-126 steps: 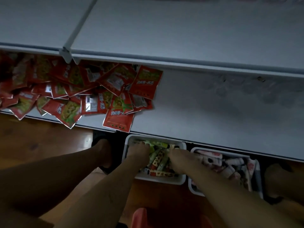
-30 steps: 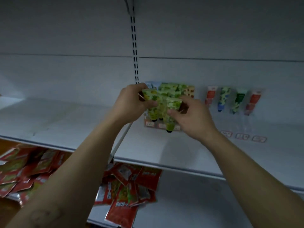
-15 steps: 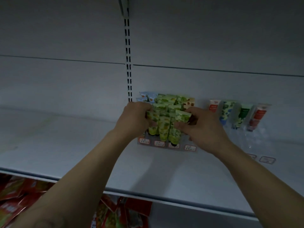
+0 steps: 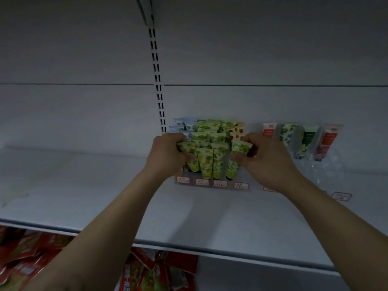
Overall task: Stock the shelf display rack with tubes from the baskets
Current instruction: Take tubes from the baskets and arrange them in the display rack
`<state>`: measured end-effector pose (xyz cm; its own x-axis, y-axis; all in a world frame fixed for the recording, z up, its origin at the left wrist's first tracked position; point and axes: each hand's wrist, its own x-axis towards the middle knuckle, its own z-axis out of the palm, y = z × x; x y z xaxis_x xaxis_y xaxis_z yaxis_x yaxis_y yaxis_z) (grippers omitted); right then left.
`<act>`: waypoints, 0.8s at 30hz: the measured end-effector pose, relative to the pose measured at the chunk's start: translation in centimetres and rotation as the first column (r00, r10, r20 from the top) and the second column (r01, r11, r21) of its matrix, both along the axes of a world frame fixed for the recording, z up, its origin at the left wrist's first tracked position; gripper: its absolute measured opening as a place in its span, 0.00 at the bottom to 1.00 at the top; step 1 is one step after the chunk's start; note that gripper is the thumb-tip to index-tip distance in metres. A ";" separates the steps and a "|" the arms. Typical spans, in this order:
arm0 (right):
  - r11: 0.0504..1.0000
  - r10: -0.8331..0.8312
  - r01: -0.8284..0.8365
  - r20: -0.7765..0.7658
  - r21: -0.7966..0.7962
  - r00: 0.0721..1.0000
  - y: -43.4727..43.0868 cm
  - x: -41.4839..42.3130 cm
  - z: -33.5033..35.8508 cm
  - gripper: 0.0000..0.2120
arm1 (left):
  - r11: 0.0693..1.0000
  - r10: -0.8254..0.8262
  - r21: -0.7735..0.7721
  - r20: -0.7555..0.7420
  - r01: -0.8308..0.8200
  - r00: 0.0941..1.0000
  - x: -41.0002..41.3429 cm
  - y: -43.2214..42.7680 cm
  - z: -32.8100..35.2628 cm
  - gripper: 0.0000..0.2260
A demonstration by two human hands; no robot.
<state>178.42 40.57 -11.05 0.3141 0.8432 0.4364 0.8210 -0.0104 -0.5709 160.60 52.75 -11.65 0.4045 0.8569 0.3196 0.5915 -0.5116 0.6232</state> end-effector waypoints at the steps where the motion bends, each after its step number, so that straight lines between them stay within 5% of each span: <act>1: 1.000 0.008 -0.007 0.051 -0.026 0.999 0.1 -0.2 0.3 0.19 | 1.000 0.001 0.003 0.003 -0.001 1.000 0.1 0.0 0.0 0.10; 5: 0.988 0.125 -0.111 0.130 -0.110 0.984 1.3 -1.1 1.5 0.09 | 1.000 -0.005 -0.002 -0.001 0.005 1.000 0.5 0.2 -0.8 0.11; 12: 0.976 0.181 -0.131 0.305 -0.175 0.935 3.7 -1.7 3.2 0.14 | 0.988 -0.009 0.153 -0.155 0.033 0.988 1.0 1.0 -1.0 0.18; 18: 0.990 0.139 -0.135 0.155 -0.035 0.978 3.7 -1.5 3.5 0.07 | 0.951 -0.001 0.301 -0.213 0.067 0.977 0.9 1.4 -1.6 0.17; 21: 0.991 0.130 -0.122 0.192 -0.052 0.973 3.1 -2.4 3.1 0.09 | 0.956 -0.078 0.271 -0.129 0.111 0.989 0.6 1.4 -1.8 0.14; 24: 0.977 0.102 -0.015 0.403 -0.214 0.910 3.5 -3.9 2.9 0.15 | 0.971 -0.139 0.191 -0.035 0.143 0.990 0.3 1.5 -1.5 0.13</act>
